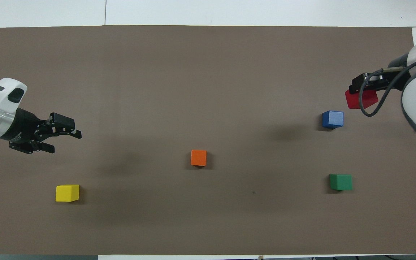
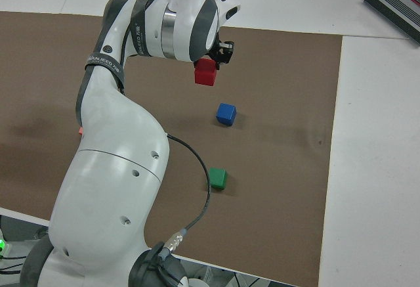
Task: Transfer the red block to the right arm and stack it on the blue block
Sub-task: 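Lower the red cube onto the blue cube with the right gripper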
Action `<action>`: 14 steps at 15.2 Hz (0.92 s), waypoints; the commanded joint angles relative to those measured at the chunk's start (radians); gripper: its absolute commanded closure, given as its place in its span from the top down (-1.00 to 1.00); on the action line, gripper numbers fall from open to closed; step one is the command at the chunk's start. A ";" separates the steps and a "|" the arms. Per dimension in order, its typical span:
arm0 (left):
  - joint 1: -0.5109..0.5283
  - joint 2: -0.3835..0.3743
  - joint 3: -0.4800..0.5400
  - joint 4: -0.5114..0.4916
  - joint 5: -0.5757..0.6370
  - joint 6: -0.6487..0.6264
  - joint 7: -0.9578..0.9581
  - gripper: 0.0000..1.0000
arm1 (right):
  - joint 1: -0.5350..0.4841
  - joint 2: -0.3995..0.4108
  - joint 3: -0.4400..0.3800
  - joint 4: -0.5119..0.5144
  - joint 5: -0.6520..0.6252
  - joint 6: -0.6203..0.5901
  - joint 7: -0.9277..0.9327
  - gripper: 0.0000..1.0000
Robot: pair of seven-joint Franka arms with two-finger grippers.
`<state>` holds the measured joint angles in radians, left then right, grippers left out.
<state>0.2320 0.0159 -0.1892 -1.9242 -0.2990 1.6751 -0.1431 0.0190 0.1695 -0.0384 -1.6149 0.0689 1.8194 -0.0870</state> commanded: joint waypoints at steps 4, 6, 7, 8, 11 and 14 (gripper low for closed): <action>0.026 -0.011 -0.003 0.016 0.118 -0.015 0.112 1.00 | 0.030 0.002 0.008 -0.153 -0.107 0.257 0.052 -1.00; 0.007 -0.036 -0.012 0.030 0.260 -0.015 0.112 1.00 | 0.029 -0.016 0.008 -0.239 -0.107 0.355 0.050 -1.00; 0.001 -0.036 -0.015 0.056 0.300 -0.026 0.114 1.00 | 0.022 -0.024 0.008 -0.284 -0.107 0.407 0.049 -1.00; 0.001 -0.034 -0.015 0.076 0.301 -0.035 0.114 1.00 | 0.019 -0.042 0.008 -0.333 -0.107 0.450 0.050 -1.00; 0.000 -0.025 -0.013 0.129 0.313 -0.078 0.114 1.00 | 0.012 -0.073 0.006 -0.411 -0.106 0.485 0.052 -1.00; -0.013 -0.016 -0.015 0.175 0.331 -0.133 0.116 1.00 | -0.011 -0.097 0.006 -0.483 -0.106 0.530 0.050 -1.00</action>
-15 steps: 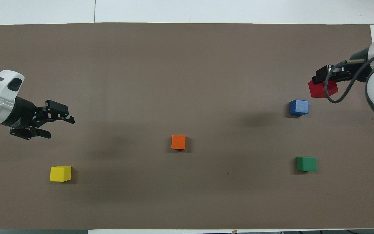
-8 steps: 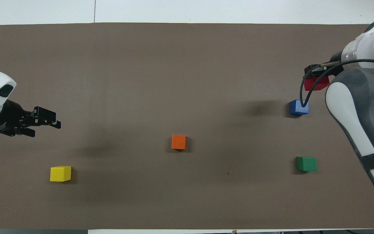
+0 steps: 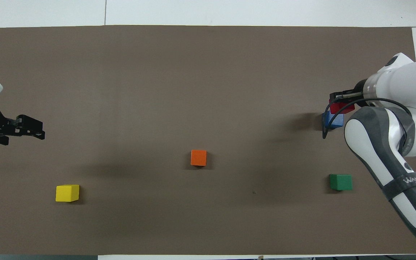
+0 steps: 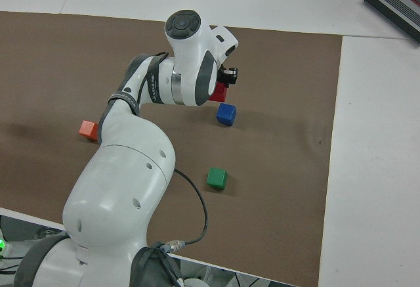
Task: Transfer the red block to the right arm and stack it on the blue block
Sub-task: 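Lower the red cube onto the blue cube with the right gripper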
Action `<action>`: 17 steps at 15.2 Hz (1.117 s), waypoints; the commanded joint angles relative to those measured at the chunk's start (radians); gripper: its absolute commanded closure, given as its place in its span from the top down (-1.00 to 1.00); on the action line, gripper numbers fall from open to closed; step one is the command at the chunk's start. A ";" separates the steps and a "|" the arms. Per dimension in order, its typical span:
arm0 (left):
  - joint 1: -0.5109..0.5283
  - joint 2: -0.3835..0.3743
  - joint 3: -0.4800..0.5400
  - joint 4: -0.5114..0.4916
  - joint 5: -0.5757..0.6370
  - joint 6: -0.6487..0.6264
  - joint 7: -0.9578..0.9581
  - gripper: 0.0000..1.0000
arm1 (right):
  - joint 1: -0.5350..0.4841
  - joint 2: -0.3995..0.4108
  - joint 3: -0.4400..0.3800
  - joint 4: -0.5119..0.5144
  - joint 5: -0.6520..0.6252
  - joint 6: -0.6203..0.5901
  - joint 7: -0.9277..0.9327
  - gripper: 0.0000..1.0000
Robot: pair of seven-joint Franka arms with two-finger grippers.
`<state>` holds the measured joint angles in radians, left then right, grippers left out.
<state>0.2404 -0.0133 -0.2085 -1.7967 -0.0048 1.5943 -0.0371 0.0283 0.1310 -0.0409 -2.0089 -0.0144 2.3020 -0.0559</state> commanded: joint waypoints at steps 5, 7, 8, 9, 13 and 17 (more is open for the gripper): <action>-0.084 0.091 0.024 0.200 0.052 -0.154 0.011 1.00 | -0.045 -0.064 0.009 -0.126 -0.019 0.060 0.054 -1.00; -0.169 0.096 0.116 0.218 0.058 -0.154 0.016 1.00 | -0.044 -0.056 0.009 -0.129 -0.021 0.063 0.086 -1.00; -0.209 0.096 0.154 0.218 0.058 -0.155 0.017 1.00 | -0.042 -0.054 0.009 -0.129 -0.021 0.063 0.099 -1.00; -0.226 0.096 0.165 0.221 0.058 -0.158 0.017 1.00 | -0.042 -0.053 0.009 -0.129 -0.021 0.063 0.111 -1.00; -0.214 0.049 0.176 0.179 0.045 -0.178 0.023 1.00 | -0.036 -0.011 0.007 -0.128 -0.021 0.117 0.137 -1.00; -0.216 0.014 0.190 0.120 0.045 -0.177 0.049 1.00 | -0.038 -0.005 0.007 -0.122 -0.022 0.125 0.137 -1.00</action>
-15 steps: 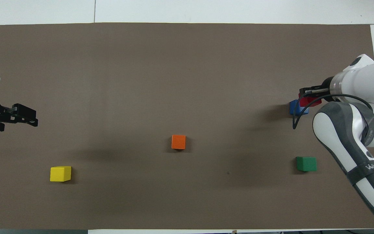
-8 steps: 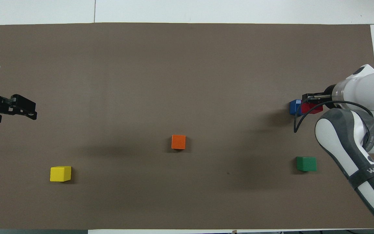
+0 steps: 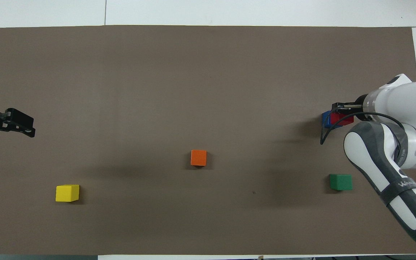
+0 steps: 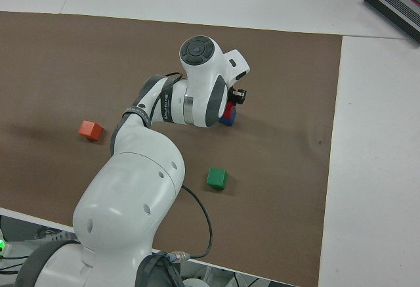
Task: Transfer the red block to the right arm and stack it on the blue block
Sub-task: 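Lower the red cube onto the blue cube with the right gripper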
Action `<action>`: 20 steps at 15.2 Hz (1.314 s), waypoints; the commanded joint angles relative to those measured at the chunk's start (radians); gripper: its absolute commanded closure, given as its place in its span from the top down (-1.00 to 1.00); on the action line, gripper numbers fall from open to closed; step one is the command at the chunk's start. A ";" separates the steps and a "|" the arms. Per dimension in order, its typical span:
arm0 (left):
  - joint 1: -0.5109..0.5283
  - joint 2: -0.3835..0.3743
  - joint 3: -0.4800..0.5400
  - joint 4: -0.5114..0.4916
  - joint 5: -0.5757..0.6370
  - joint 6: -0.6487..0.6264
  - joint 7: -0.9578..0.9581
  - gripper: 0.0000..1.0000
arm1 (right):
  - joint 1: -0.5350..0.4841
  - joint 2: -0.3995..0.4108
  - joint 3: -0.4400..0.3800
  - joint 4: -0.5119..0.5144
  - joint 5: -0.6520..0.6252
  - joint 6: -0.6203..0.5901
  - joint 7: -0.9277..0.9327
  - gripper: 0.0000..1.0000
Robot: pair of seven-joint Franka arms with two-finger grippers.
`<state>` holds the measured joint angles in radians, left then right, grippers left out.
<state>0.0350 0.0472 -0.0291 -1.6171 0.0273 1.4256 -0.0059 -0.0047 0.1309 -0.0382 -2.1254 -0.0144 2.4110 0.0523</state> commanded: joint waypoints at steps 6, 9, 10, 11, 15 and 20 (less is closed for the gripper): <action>-0.009 -0.067 0.008 -0.113 0.013 0.072 0.015 1.00 | -0.003 0.006 0.004 -0.007 -0.021 0.016 0.032 -1.00; -0.007 -0.066 0.003 -0.109 0.013 0.070 0.014 1.00 | -0.003 0.006 0.004 -0.008 -0.022 0.014 0.029 -1.00; -0.007 -0.067 0.000 -0.110 0.013 0.068 0.014 1.00 | -0.003 0.006 0.004 -0.008 -0.022 0.013 0.026 -1.00; -0.003 -0.069 0.000 -0.113 0.008 0.065 0.017 1.00 | -0.003 0.006 0.004 -0.008 -0.022 0.011 0.026 -1.00; 0.002 -0.064 -0.008 -0.104 -0.010 0.075 0.011 1.00 | -0.005 0.006 0.004 -0.007 -0.021 0.002 0.032 0.59; 0.002 -0.069 -0.008 -0.106 -0.010 0.072 0.012 1.00 | -0.001 0.004 0.006 -0.002 -0.021 -0.016 0.034 1.00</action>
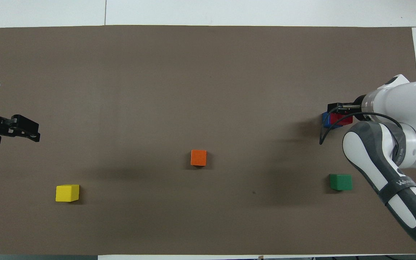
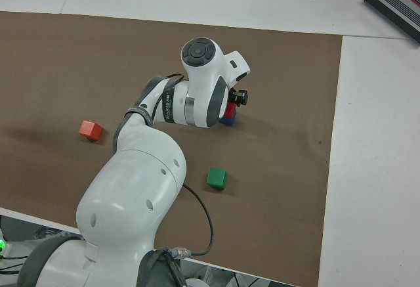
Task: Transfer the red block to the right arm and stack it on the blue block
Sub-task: 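Lower the red cube onto the blue cube with the right gripper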
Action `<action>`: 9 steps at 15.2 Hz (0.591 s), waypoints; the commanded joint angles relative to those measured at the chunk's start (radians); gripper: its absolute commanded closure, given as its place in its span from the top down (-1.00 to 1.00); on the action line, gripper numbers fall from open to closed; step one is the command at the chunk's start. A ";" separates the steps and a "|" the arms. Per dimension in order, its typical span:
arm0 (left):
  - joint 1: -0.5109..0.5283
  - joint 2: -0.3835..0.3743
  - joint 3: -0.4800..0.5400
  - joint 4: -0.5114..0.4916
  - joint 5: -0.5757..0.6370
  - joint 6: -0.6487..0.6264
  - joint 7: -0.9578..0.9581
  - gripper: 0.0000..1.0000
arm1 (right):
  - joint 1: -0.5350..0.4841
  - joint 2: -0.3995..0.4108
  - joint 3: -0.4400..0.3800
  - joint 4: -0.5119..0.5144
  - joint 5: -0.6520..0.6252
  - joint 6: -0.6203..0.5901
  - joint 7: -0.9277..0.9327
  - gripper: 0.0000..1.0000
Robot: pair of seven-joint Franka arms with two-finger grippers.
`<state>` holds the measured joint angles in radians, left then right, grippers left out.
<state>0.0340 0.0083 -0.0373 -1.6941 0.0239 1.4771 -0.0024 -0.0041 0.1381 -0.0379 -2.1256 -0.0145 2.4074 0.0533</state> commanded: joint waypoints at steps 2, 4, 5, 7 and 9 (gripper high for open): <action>0.004 -0.028 0.000 -0.027 -0.007 0.022 0.005 1.00 | 0.000 -0.008 0.006 0.027 -0.009 -0.069 0.036 1.00; 0.004 -0.028 0.002 -0.026 -0.005 0.022 0.004 1.00 | 0.003 -0.011 0.007 0.097 0.002 -0.183 0.036 1.00; 0.004 -0.030 0.005 -0.022 -0.007 0.022 0.005 1.00 | 0.003 -0.014 0.009 0.130 0.017 -0.235 0.036 1.00; 0.004 -0.031 0.007 -0.025 -0.007 0.022 0.005 1.00 | 0.004 -0.032 0.015 0.186 0.037 -0.333 0.033 1.00; 0.003 -0.033 0.007 -0.026 -0.007 0.022 0.005 1.00 | 0.004 -0.072 0.018 0.225 0.037 -0.430 0.028 1.00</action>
<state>0.0346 0.0017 -0.0332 -1.6941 0.0238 1.4790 -0.0024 0.0041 0.1061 -0.0321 -1.9390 0.0053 2.0660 0.0644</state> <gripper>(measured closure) 0.000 0.000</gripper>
